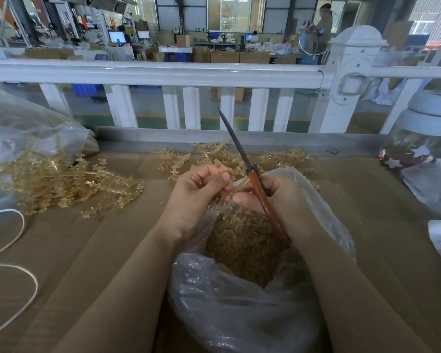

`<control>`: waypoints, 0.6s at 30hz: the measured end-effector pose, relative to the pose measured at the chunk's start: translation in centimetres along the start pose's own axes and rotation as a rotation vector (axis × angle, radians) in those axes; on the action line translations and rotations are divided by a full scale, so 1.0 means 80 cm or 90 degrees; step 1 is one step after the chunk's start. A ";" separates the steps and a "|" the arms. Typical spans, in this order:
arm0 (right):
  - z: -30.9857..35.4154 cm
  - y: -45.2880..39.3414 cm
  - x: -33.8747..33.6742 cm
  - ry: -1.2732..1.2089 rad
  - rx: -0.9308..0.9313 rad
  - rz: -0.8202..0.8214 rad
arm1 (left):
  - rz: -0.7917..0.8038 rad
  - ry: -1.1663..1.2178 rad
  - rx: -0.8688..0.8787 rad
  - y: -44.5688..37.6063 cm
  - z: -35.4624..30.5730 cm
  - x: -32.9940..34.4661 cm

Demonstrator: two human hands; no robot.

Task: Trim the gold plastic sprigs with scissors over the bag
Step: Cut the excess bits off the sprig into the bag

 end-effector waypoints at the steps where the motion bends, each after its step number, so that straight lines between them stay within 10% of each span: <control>1: 0.000 0.000 0.000 -0.004 0.004 0.002 | 0.000 0.004 0.002 0.001 -0.001 0.003; 18: -0.006 -0.003 0.000 -0.006 0.003 -0.054 | -0.035 0.096 -0.023 -0.002 -0.001 -0.005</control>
Point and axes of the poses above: each hand's wrist, its own y-axis away from the middle knuckle, its own x-axis out of the palm, z = x × y, the point moved 5 cm from there along -y, towards the middle knuckle
